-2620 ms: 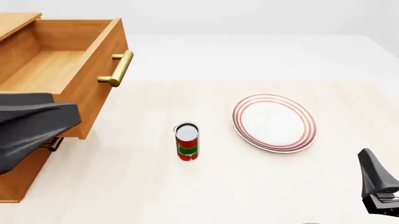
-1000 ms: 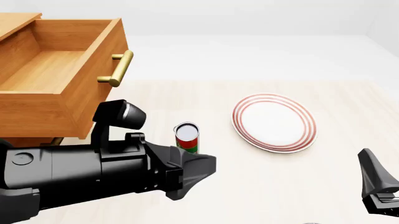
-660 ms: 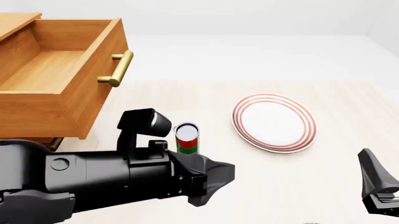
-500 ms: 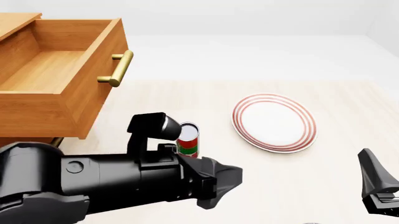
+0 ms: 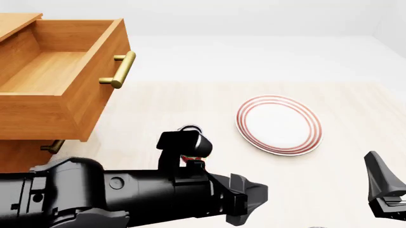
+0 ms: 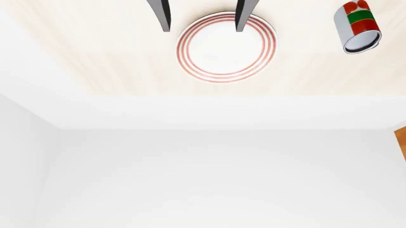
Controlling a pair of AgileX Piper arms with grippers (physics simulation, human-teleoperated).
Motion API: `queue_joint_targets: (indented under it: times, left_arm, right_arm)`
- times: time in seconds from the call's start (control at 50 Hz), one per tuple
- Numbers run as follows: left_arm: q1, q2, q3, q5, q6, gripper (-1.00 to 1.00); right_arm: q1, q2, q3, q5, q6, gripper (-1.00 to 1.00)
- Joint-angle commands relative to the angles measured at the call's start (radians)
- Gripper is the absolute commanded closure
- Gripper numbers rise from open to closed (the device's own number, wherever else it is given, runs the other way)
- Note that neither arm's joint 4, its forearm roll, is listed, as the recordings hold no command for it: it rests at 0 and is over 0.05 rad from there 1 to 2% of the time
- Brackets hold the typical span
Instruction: Put the bowl in the top drawer of the cabinet.
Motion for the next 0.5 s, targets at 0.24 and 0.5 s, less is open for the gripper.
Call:
queue_joint_targets:
  times: [0.24, 0.5]
  left_arm:
    - [-0.036, 0.089, 0.004, -0.086, -0.053, -1.00]
    - [-0.049, 0.130, -0.009, -0.105, -0.061, -1.00]
  right_arm:
    - [0.000, 0.000, 0.000, 0.000, 0.000, -1.00]
    - [0.000, 0.000, 0.000, 0.000, 0.000, -1.00]
